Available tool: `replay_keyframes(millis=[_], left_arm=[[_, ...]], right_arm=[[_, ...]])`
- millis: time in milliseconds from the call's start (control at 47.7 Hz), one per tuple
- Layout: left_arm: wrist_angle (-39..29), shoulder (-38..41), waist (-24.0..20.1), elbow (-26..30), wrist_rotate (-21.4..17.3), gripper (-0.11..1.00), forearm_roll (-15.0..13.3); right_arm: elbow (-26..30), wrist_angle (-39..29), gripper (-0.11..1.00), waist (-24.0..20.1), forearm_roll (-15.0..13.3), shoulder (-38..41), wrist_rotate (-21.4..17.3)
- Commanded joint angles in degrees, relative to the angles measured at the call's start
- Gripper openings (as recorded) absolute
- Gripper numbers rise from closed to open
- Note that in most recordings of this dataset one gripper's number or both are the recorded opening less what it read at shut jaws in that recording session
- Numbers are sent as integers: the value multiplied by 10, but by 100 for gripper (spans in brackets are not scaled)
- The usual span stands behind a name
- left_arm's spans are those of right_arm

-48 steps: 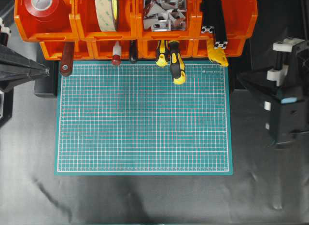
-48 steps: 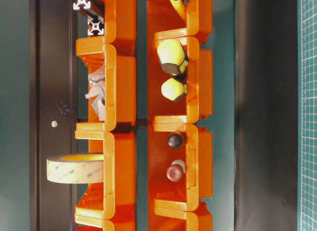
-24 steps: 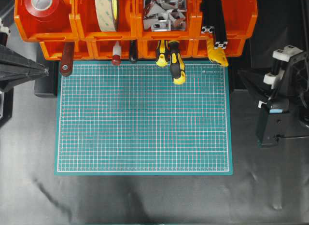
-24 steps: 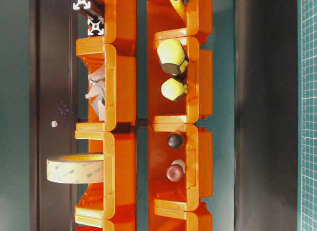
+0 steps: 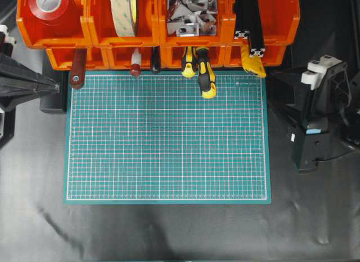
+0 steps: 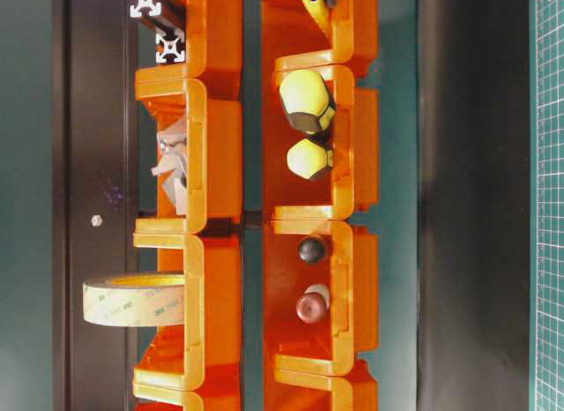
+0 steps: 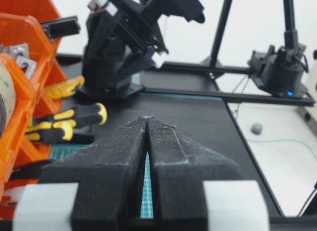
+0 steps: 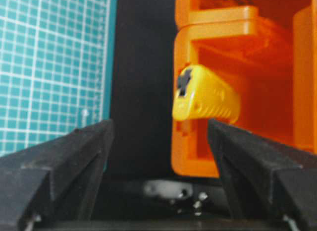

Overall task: Pick cutter from container rack with right arm.
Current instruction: 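Move the right gripper toward the yellow utility knife on the rack, then close the right gripper on the yellow knife's handle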

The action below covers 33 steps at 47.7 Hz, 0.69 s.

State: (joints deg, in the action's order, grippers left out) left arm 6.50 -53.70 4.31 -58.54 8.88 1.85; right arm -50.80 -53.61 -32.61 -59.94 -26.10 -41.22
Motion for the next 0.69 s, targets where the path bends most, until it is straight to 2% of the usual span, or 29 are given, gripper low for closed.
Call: replay_keyframes(millis=[0,419,671], left_arm=[[3,4,4,15,3,0,2],[3,-6,5,14,3,0,2],[3,-7,6,11,3,0,2]], right_arm=[[11,-3,71,10,-17,5,-4],[11,-3,70,54,-82,62,-67],[12,19,70,83,-93,86,-86]])
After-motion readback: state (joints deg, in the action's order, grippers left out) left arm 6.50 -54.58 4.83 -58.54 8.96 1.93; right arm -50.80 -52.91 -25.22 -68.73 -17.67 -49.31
